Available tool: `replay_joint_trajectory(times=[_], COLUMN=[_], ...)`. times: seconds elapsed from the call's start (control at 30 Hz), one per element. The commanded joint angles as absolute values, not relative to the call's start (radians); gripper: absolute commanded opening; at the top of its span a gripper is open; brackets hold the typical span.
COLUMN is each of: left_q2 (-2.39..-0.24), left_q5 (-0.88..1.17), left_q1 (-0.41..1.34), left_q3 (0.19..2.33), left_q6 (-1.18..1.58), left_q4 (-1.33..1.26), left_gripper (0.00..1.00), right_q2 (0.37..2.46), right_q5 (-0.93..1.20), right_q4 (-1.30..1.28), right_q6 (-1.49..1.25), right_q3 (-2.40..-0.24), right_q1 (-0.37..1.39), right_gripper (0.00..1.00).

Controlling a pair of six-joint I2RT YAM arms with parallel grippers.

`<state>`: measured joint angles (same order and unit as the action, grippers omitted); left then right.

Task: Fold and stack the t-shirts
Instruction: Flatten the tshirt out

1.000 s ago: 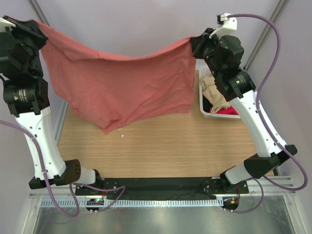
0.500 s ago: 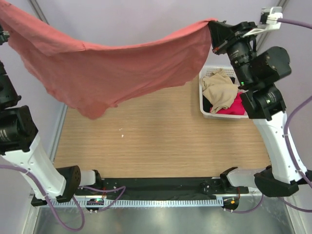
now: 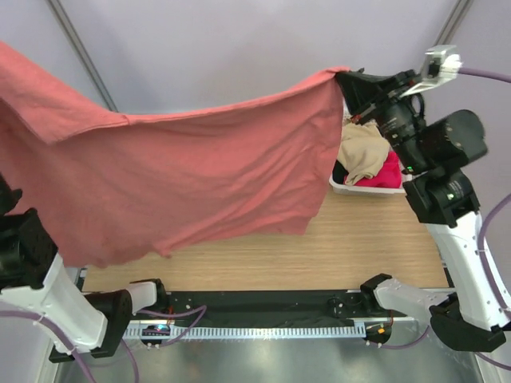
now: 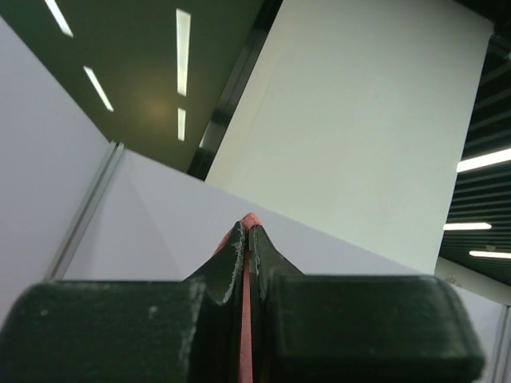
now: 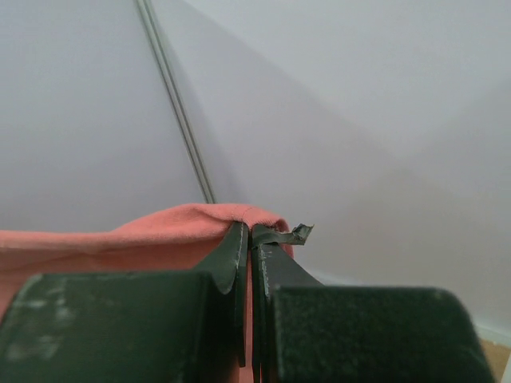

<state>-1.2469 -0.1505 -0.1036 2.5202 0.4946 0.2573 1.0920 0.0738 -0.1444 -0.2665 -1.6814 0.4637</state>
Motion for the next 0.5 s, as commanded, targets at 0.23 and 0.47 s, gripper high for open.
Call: replay_joint_trajectory(times=[0.23,0.47], left_q2=[-1.322,-1.613], left_q5=[-0.075,-0.069], left_q1=[-0.098,-0.048], left_q3=[1.798,1.658], left_q6=[0.554,0.483], left_q4=[0.124,0.083], left_gripper=[0.01,0.01], right_q2=[1.261,1.549], right_q5=[-0.127,-0.080], right_q4=[0.030,0.067], right_q6=[-0.301,-0.342], right_q3=[-1.310,-1.290], right_q1=[0.454,0.351], right_gripper=[0.01,0.01])
